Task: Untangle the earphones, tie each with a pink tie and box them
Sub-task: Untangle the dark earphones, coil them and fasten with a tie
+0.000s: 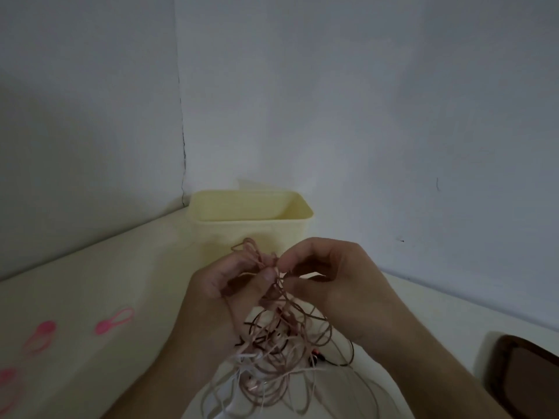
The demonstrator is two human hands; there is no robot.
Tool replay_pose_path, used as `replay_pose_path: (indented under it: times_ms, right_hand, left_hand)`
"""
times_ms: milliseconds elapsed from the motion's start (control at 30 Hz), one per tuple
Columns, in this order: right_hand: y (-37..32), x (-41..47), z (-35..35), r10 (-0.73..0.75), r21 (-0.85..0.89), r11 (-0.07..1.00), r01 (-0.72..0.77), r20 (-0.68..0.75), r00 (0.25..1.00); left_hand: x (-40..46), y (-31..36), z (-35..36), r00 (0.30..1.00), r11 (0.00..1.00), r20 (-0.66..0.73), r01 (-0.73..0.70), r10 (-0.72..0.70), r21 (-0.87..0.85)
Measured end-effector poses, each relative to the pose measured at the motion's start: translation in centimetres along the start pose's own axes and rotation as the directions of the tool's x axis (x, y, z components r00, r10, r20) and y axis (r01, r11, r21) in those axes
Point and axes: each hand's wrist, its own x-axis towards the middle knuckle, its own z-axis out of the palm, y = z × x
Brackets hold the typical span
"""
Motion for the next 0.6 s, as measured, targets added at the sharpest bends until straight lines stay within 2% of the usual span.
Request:
replay_pose_path:
  times_ms: [100,233,400,533,600]
  right_hand:
    - [0.2,0.3,-0.2,-0.003,0.169,0.986,0.014,-0.064,0.998]
    - [0.3,0.6,-1.1,0.033,0.456,0.889,0.04,-0.15,0.988]
    - [0.1,0.7,-1.9,0.007,0.567,0.816,0.114,-0.206,0.978]
    - [-0.2,1.1,-2.8,-0.033,0.675,0.708,0.209,-0.264,0.964]
    - [-0.4,1.2,-3.3,-0.026,0.726,0.648,0.23,-0.28,0.96]
  left_hand:
    - [0.1,0.1,-0.2,1.0,1.0,-0.017,0.016,-0.016,-0.024]
    - [0.2,0.1,-0.2,0.999,0.998,0.002,0.037,-0.037,0.049]
    - [0.1,0.2,-0.7,0.998,0.995,0.011,0.061,-0.063,0.083]
    - [0.3,0.3,-1.0,0.998,0.995,0.029,0.05,-0.052,0.081]
    - [0.4,0.6,-1.3,0.993,0.995,0.07,0.096,-0.097,0.023]
